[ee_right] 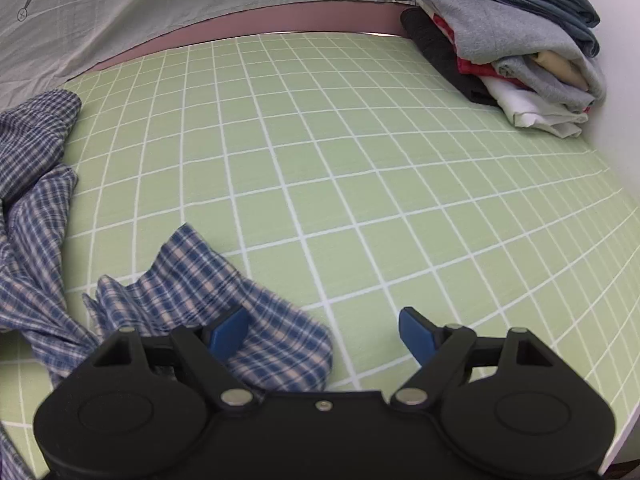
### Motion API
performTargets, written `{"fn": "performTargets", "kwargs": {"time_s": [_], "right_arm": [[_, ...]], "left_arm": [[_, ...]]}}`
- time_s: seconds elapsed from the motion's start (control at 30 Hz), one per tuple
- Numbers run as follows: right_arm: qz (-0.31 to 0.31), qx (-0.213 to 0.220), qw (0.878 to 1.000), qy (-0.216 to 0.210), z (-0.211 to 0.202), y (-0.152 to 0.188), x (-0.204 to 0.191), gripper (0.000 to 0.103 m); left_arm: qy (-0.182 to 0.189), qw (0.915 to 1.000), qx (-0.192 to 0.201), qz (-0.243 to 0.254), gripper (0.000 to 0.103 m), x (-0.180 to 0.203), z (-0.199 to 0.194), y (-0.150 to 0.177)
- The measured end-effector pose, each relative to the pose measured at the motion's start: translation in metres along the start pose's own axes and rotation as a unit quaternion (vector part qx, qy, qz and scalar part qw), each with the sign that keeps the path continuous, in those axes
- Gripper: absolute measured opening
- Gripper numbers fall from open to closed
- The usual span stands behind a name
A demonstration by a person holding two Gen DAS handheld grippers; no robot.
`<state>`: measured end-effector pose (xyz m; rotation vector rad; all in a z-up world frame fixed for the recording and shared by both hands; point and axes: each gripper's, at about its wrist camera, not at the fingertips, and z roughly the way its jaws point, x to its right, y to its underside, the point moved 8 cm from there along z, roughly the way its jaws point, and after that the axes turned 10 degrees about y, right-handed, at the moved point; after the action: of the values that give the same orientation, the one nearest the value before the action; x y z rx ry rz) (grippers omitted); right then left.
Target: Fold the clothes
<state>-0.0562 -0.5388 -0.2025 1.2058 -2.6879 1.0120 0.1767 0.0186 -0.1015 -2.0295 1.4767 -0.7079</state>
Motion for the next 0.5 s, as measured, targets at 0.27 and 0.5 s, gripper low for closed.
{"fn": "performTargets", "kwargs": {"time_s": [0.27, 0.5], "right_arm": [[-0.019, 0.002, 1.000, 0.001, -0.005, -0.011, -0.011, 0.083], [-0.056, 0.062, 0.996, -0.035, -0.033, -0.046, -0.055, 0.085]], "left_arm": [[-0.007, 0.9963, -0.019, -0.084, 0.043, -0.048, -0.010, 0.010], [0.088, 0.9943, -0.050, -0.034, 0.075, 0.020, -0.015, 0.036]]}}
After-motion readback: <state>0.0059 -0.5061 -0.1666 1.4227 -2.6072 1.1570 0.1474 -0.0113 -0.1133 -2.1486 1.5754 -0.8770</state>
